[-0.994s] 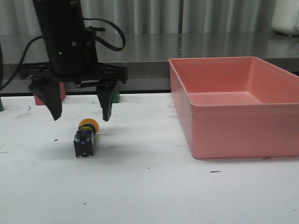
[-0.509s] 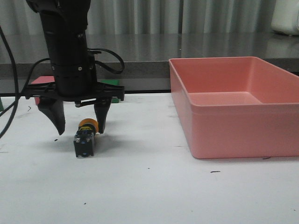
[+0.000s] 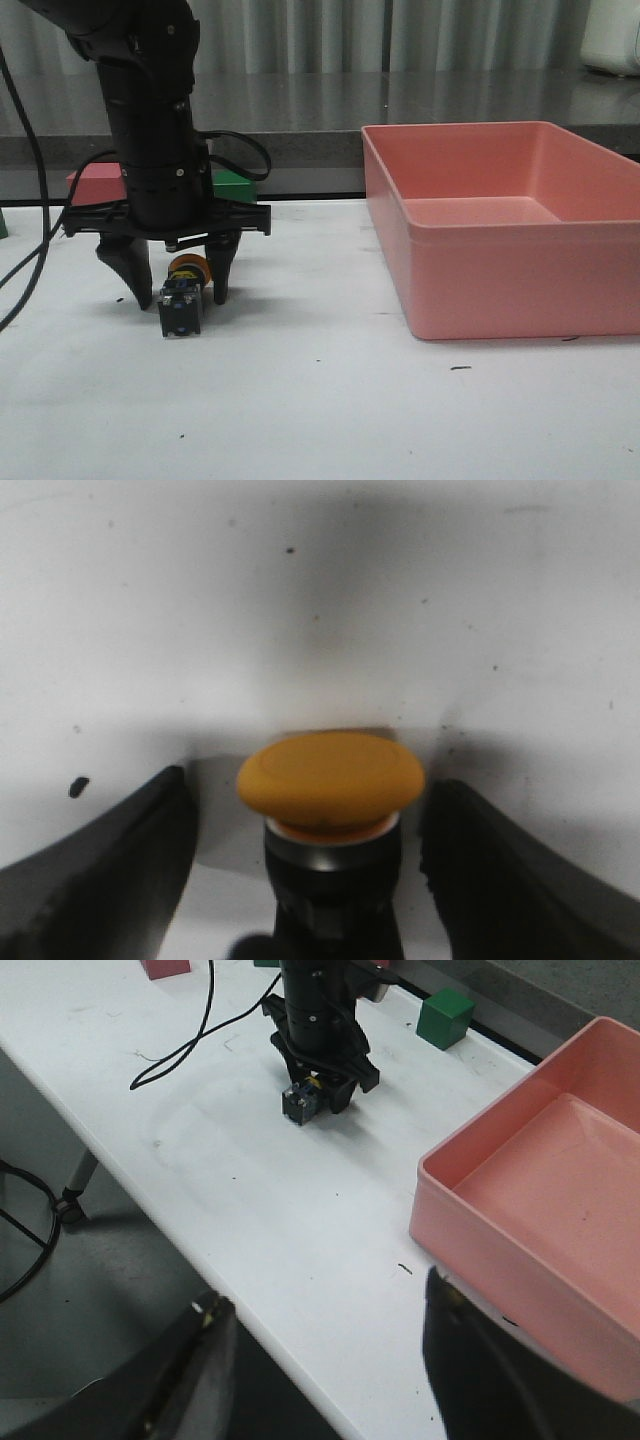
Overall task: Place and stand button with both arms
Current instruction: 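Lower the left gripper over the lying button and close on it, then lift the button with the left gripper and rotate it cap-up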
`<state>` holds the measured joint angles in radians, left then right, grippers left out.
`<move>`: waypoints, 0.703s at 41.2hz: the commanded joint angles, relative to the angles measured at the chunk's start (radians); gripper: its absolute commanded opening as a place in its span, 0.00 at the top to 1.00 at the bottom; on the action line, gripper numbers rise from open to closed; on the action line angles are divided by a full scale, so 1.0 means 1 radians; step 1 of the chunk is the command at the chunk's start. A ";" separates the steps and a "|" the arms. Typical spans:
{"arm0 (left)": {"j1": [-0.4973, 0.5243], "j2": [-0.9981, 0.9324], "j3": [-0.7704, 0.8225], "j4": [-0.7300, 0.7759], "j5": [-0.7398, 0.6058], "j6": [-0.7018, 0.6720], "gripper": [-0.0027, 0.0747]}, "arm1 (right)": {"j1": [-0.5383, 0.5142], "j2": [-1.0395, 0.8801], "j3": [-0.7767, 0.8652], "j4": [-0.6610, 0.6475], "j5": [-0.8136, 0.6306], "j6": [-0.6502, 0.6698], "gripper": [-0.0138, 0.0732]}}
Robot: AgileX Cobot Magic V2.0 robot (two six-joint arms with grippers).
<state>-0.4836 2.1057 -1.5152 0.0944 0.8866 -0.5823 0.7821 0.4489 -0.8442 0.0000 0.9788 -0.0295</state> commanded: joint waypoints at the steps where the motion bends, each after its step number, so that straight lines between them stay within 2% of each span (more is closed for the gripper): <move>1: -0.001 -0.058 -0.028 -0.001 -0.017 -0.013 0.52 | -0.001 0.006 -0.022 -0.011 -0.068 -0.011 0.34; 7: -0.001 -0.058 -0.028 -0.001 -0.017 -0.011 0.63 | -0.001 0.006 -0.022 -0.011 -0.068 -0.011 0.34; 13: -0.001 -0.067 -0.028 -0.001 -0.009 0.001 0.68 | -0.001 0.006 -0.022 -0.011 -0.068 -0.011 0.34; 29: 0.020 -0.235 -0.022 -0.001 0.053 0.224 0.68 | -0.001 0.006 -0.022 -0.011 -0.066 -0.011 0.34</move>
<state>-0.4757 1.9771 -1.5152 0.0927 0.9442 -0.4010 0.7821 0.4489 -0.8442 0.0000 0.9788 -0.0295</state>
